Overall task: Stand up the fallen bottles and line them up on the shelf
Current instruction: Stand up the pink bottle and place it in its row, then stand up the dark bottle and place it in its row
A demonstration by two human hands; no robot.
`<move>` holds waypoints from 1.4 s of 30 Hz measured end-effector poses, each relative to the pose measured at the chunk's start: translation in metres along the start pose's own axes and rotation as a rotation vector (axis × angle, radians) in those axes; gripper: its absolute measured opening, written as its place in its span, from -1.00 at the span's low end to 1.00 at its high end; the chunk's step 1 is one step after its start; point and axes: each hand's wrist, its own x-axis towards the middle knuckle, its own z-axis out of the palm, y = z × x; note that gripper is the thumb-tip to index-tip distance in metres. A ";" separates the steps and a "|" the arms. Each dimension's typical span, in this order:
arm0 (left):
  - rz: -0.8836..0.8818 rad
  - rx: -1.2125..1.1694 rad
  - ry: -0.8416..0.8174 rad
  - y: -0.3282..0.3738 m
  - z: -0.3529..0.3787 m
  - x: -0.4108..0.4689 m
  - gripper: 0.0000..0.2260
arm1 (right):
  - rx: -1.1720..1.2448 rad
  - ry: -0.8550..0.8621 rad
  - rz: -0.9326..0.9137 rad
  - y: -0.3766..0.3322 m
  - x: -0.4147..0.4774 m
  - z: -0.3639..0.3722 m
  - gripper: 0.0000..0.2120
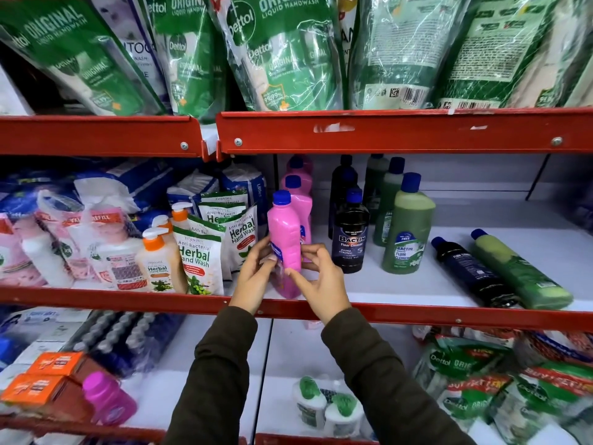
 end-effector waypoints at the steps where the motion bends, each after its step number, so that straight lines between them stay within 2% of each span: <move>1: 0.000 -0.003 0.017 0.000 -0.001 0.000 -0.65 | -0.008 -0.010 -0.002 0.001 0.002 -0.002 -0.55; 5: -0.019 0.004 0.039 0.001 -0.003 -0.001 -0.64 | -0.051 0.011 0.011 0.007 0.009 -0.010 -0.54; 15: -0.021 0.130 0.083 0.003 0.009 -0.006 -0.62 | 0.035 0.085 0.004 0.016 0.004 -0.013 -0.59; 19: 0.171 0.327 0.409 0.007 0.031 -0.020 -0.67 | 0.034 0.230 -0.026 0.018 -0.007 -0.039 -0.72; 22: 0.329 0.449 0.515 0.015 0.061 -0.029 -0.70 | 0.018 0.349 -0.047 0.018 -0.014 -0.075 -0.81; 26: 0.541 0.643 0.478 0.032 0.118 -0.034 -0.70 | -0.097 0.454 -0.110 0.021 -0.020 -0.134 -0.83; 30: 0.557 0.677 0.323 0.029 0.187 -0.038 -0.73 | -0.252 0.532 -0.118 0.031 -0.022 -0.205 -0.82; 32: 0.533 0.647 0.212 0.023 0.221 -0.040 -0.74 | -0.334 0.573 -0.080 0.033 -0.022 -0.241 -0.80; 34: 0.451 0.651 0.082 0.014 0.258 -0.039 -0.72 | -0.439 0.559 0.066 0.038 -0.019 -0.275 -0.75; 38: 0.110 0.780 -0.131 0.003 0.325 -0.019 -0.63 | -0.653 0.309 0.440 0.053 -0.001 -0.315 -0.69; 40: -0.074 0.859 -0.156 0.001 0.348 -0.006 -0.65 | -0.714 0.166 0.504 0.056 0.007 -0.318 -0.68; 42: -0.212 0.948 -0.185 -0.003 0.362 0.008 -0.62 | -0.759 0.065 0.484 0.062 0.014 -0.317 -0.67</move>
